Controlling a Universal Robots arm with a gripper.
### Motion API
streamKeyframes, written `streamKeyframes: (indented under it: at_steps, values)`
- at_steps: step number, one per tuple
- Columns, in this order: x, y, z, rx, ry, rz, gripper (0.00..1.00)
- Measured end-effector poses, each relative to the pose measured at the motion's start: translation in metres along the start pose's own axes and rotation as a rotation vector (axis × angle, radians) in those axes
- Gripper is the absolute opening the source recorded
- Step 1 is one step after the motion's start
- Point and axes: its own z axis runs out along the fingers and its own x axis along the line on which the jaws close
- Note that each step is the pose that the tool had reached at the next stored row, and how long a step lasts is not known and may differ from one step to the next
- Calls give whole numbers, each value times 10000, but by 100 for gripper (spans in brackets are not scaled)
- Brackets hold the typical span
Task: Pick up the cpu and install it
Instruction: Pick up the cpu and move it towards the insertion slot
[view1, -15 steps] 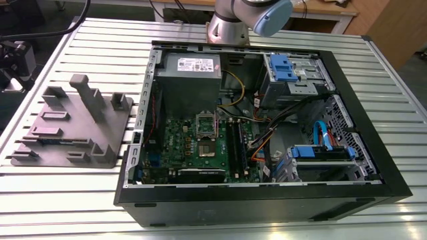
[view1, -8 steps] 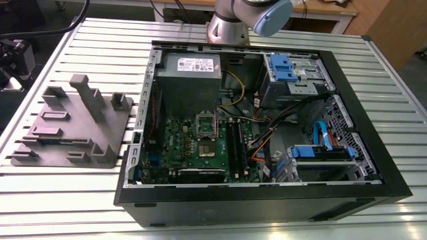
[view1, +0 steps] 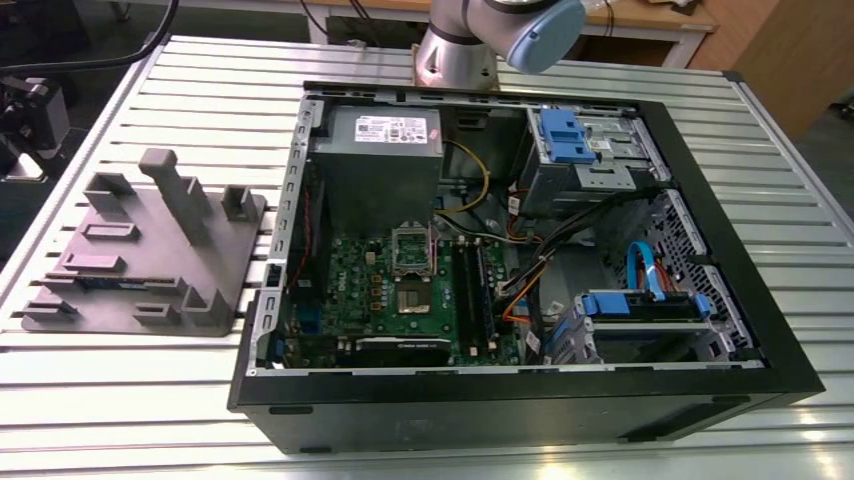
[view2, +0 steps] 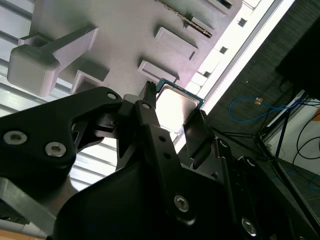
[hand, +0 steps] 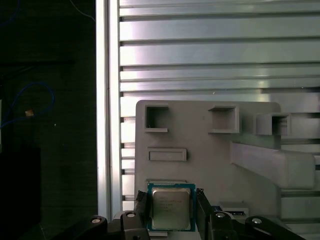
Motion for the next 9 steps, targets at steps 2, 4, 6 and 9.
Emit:
streamKeyframes:
  at_steps: [2,4,6,9]
  values:
    - [0,0,0,0,0,0,47]
    - [0,0,-8,2,4,0,47]
    - [0,1,-22,1,2,0,47]
    - [1,3,-60,1,1,0,47]
